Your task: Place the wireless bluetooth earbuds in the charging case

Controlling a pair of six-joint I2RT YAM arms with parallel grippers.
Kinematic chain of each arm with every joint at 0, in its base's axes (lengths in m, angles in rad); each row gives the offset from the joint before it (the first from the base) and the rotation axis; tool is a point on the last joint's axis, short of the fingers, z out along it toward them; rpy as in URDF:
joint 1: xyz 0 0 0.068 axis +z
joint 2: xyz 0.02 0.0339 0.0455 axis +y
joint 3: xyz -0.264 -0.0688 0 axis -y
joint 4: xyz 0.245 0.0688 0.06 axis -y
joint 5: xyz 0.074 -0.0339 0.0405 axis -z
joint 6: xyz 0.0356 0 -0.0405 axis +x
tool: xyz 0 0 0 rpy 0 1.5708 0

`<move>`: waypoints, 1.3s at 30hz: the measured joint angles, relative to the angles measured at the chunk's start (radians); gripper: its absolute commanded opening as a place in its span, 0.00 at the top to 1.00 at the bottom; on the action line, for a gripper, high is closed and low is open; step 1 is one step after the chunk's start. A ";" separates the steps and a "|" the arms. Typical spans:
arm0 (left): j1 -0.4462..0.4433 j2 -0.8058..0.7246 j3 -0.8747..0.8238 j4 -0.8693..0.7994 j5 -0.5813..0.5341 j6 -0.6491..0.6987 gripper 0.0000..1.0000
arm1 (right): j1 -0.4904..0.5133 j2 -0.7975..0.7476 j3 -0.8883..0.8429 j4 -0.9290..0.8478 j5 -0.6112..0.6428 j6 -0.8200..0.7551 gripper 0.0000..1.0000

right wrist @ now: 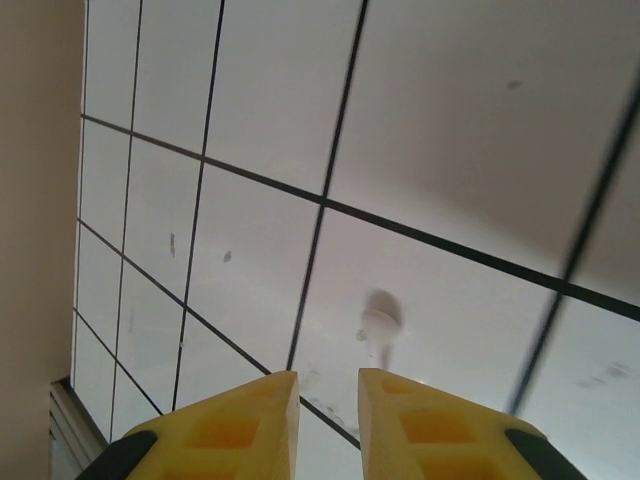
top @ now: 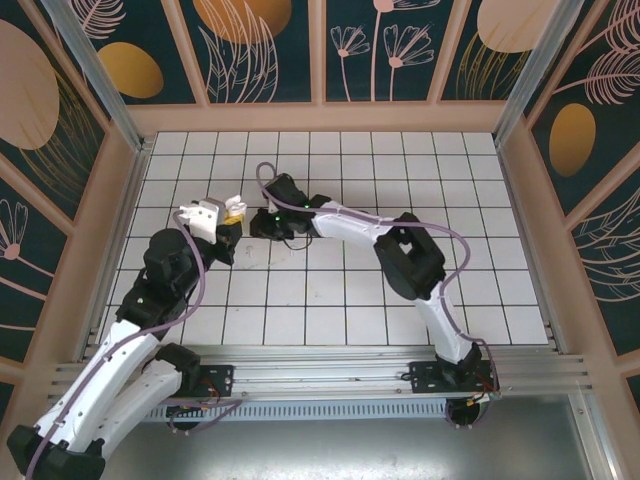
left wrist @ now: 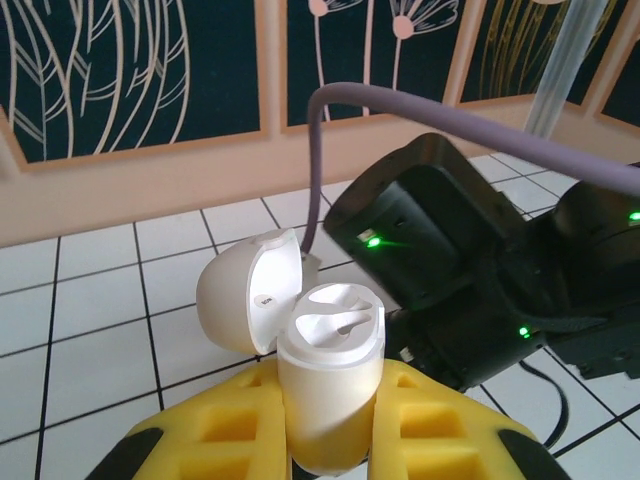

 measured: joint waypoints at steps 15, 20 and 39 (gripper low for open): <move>0.000 -0.093 -0.022 -0.054 -0.031 -0.021 1.00 | 0.078 0.232 0.395 -0.311 0.185 -0.031 0.65; 0.000 -0.105 -0.023 -0.065 -0.037 -0.019 1.00 | 0.093 0.258 0.429 -0.364 0.236 -0.048 0.64; 0.000 -0.111 -0.030 -0.069 -0.081 -0.006 1.00 | 0.116 0.321 0.496 -0.419 0.294 -0.107 0.68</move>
